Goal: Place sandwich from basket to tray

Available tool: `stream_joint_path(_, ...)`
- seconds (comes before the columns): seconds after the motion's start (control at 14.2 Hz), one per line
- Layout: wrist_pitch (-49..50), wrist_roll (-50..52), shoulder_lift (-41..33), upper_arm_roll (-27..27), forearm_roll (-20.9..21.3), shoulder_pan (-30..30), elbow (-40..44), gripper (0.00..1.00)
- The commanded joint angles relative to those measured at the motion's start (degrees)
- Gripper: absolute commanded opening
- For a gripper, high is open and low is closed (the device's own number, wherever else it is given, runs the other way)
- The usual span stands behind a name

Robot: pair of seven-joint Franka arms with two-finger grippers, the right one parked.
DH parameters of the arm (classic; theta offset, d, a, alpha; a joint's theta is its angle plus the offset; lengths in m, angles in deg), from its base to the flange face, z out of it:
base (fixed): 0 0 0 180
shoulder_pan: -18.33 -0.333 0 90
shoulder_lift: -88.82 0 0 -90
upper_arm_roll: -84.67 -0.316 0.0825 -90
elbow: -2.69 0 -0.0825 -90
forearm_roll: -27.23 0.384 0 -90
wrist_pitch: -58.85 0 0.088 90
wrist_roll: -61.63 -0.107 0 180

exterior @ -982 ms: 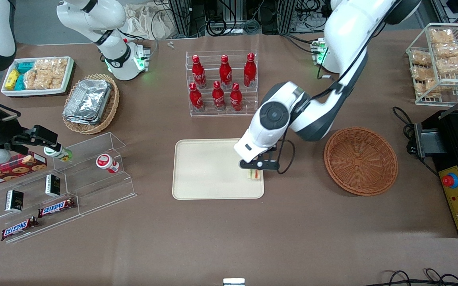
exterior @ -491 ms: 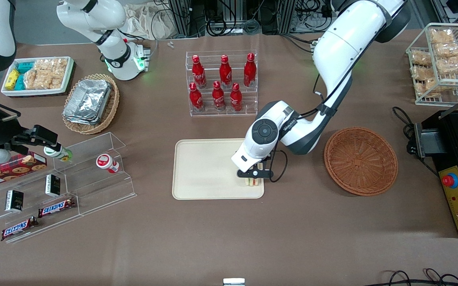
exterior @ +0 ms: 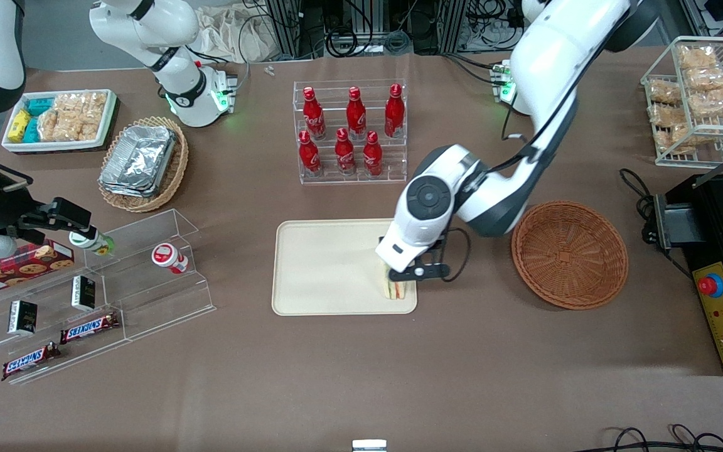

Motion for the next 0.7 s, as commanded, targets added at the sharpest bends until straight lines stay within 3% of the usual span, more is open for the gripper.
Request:
stream_joint_path(0.0,6.79,-7.20,-7.59,0.11,-1.43,-4.76,-1.37,0.99)
stream_joint_path(0.14,12.15,-15.54,-11.81,0.11,-3.62,-8.89,-1.37,1.00)
stream_joint_path(0.63,22.71,-36.14,-21.49,-0.07,-3.72,-23.74,-0.67,1.00)
